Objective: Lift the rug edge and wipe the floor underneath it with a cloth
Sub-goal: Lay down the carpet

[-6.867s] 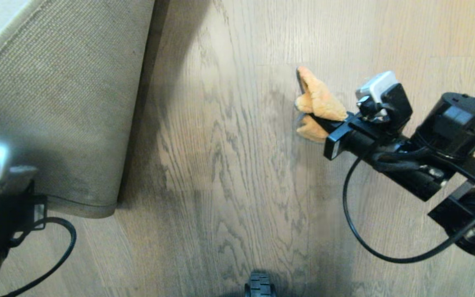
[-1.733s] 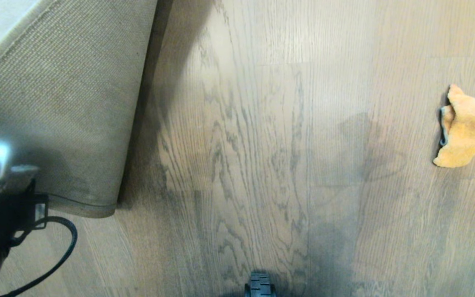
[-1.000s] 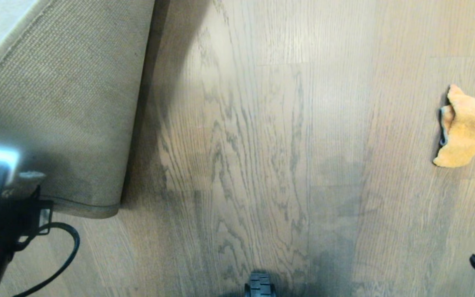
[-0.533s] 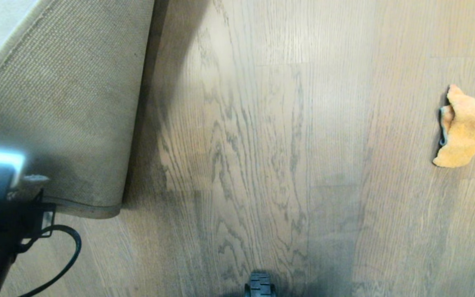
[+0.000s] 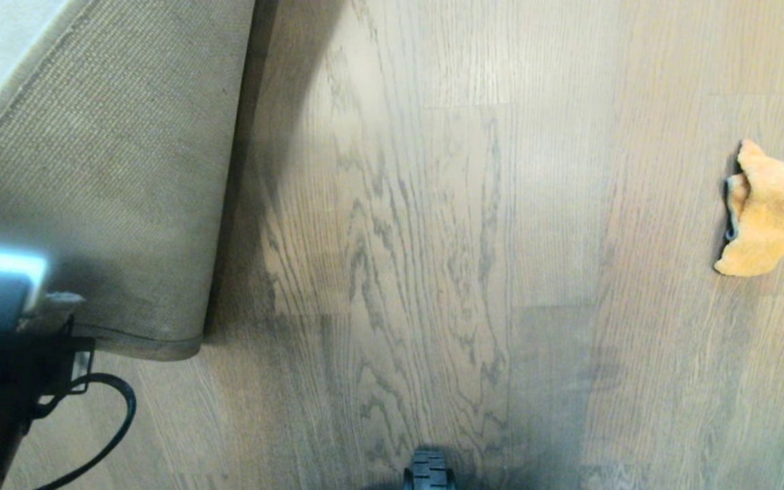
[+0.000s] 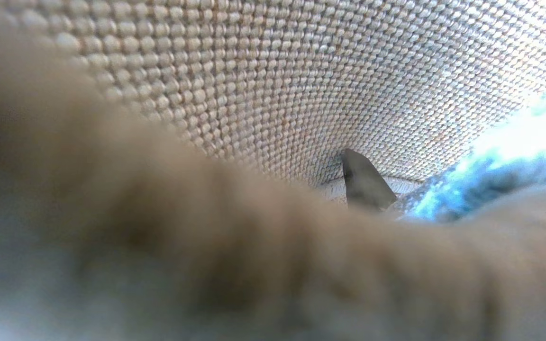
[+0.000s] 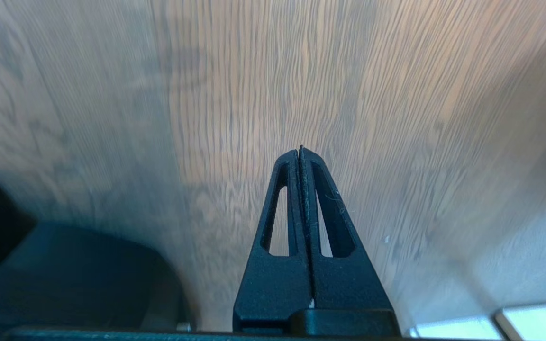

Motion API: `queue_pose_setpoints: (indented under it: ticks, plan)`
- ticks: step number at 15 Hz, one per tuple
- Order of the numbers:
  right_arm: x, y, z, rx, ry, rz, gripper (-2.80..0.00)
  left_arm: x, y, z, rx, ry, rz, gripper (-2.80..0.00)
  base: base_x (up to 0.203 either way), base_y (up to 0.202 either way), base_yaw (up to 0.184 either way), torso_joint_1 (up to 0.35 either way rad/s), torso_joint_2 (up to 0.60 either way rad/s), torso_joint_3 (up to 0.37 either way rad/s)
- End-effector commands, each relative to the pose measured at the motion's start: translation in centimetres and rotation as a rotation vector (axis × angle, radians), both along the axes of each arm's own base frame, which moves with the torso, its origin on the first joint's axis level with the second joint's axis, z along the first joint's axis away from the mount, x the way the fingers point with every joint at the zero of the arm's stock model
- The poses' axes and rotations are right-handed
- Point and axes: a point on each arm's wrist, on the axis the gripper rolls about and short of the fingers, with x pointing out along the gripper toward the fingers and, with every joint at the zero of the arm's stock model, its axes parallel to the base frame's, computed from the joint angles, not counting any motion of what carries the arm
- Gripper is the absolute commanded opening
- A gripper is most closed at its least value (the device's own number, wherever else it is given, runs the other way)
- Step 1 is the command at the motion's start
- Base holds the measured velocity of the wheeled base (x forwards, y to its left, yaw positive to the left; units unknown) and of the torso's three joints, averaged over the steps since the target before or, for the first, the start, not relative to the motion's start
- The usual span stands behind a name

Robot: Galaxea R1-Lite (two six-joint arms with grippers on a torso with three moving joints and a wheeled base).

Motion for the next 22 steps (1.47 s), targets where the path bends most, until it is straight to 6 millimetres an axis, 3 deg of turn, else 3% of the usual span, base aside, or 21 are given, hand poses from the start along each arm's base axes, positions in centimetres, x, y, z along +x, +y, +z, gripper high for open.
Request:
queue_pose_setpoints:
  ticks: [1, 22]
  plan:
    - [-0.02, 0.03, -0.13, 0.004, 0.012, 0.012, -2.80, 0.05, 0.00, 0.00, 0.002, -0.001, 0.005, -2.80, 0.000, 0.000, 0.000, 0.000, 0.00, 0.000]
    - [-0.02, 0.03, -0.15, 0.084, -0.002, -0.008, -2.80, 0.10, -0.04, 0.25, 0.001, -0.011, 0.002, -2.80, 0.000, 0.000, 0.000, 0.000, 0.00, 0.000]
